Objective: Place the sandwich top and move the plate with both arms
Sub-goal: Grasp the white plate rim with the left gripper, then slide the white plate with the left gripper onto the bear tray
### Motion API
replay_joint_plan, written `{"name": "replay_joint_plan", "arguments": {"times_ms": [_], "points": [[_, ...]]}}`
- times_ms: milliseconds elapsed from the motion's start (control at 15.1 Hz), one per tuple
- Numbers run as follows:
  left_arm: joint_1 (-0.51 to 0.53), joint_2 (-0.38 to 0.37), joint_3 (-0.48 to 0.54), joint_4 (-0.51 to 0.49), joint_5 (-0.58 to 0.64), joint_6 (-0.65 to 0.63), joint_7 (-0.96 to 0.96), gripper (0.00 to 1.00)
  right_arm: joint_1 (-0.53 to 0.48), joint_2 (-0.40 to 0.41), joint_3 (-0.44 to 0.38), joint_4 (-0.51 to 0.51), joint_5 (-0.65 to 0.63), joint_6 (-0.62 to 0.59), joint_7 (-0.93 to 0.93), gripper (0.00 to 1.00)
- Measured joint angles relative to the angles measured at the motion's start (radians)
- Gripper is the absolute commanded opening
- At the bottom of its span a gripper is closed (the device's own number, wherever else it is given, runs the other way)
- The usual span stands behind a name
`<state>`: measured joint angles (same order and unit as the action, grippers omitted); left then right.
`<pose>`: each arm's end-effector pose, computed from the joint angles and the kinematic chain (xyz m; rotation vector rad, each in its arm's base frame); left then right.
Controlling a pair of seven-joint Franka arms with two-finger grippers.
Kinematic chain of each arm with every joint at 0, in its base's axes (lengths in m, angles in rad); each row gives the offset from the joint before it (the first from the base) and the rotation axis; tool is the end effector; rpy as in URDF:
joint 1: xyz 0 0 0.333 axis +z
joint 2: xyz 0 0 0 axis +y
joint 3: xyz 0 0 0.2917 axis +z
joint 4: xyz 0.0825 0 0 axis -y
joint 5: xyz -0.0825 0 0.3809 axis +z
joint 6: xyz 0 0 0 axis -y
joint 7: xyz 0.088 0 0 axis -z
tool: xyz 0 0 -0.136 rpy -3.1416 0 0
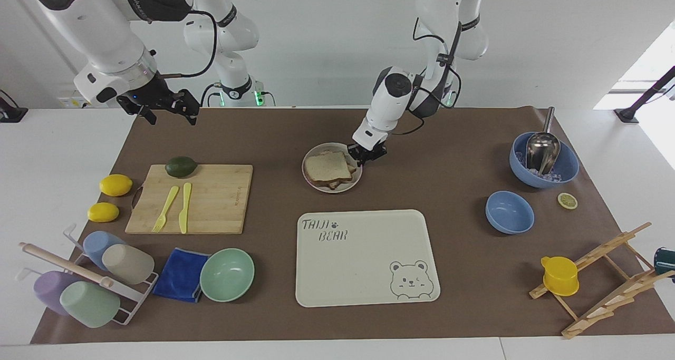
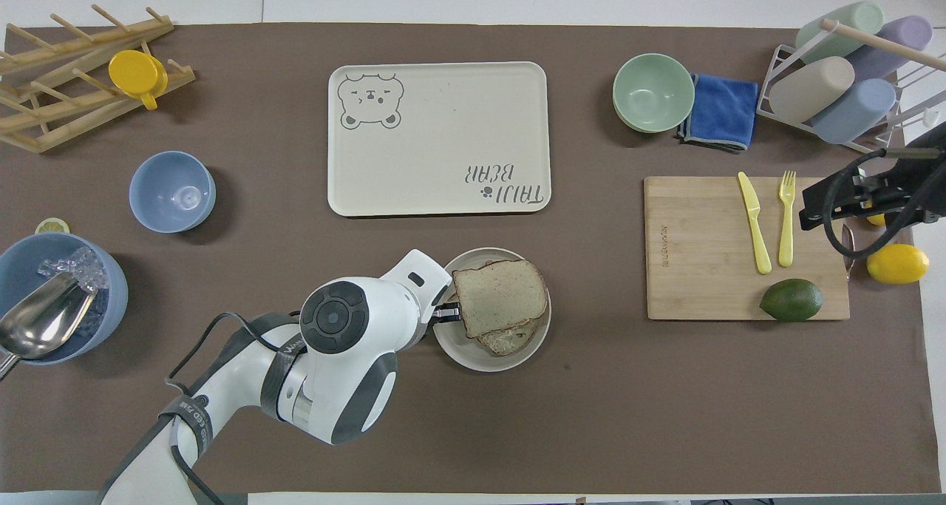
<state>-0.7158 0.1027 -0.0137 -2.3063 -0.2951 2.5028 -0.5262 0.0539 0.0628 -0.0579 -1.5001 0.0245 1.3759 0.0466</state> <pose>0.3921 -0.3547 0.2599 2.9343 0.0384 -0.0520 0.5421 0.0024 0.5546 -3.1102 0.0752 0.2922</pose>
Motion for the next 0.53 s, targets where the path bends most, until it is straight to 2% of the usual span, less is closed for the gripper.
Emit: {"name": "replay_joint_plan", "arguments": {"times_ms": [332, 531], "points": [[0.014, 0.0, 0.009, 0.006, -0.001, -0.005, 0.039, 0.0, 0.0, 0.0, 0.001, 0.0, 0.0, 0.0, -0.005, 1.0], [0.047, 0.0, 0.01, 0.041, -0.001, -0.065, 0.058, 0.0, 0.0, 0.001, 0.001, 0.001, 0.0, 0.002, -0.005, 1.0]]}}
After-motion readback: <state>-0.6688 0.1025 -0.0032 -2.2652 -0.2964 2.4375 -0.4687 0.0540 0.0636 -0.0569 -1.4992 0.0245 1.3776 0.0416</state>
